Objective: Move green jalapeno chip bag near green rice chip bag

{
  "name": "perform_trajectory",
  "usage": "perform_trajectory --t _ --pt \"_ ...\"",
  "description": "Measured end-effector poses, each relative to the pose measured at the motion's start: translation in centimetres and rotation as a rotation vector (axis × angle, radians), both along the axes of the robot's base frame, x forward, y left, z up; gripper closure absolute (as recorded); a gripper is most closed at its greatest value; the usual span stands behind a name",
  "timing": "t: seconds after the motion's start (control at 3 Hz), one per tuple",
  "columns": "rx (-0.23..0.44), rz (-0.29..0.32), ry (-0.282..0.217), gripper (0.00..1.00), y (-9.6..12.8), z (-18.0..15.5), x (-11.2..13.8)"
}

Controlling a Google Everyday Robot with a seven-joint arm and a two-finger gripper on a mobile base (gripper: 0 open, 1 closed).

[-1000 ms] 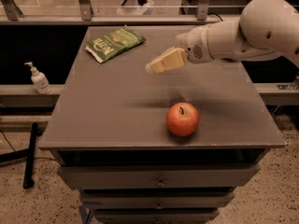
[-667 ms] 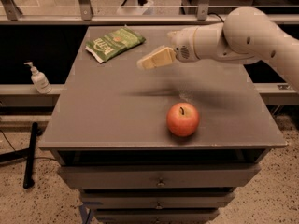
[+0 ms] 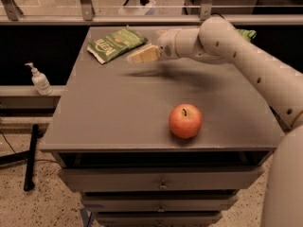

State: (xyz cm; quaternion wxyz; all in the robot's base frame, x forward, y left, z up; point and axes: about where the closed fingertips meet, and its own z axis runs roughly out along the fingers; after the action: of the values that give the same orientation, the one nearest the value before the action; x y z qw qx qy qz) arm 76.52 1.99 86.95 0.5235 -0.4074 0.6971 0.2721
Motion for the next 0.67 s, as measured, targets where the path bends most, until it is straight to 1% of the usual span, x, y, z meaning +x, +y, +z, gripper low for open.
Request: perform_trajectory --t 0.33,0.67 --pt "0.007 0.004 0.001 0.0 1.7 -1.4 3.0" --pt "0.007 0.003 0.005 0.0 2.9 -2.4 4.7"
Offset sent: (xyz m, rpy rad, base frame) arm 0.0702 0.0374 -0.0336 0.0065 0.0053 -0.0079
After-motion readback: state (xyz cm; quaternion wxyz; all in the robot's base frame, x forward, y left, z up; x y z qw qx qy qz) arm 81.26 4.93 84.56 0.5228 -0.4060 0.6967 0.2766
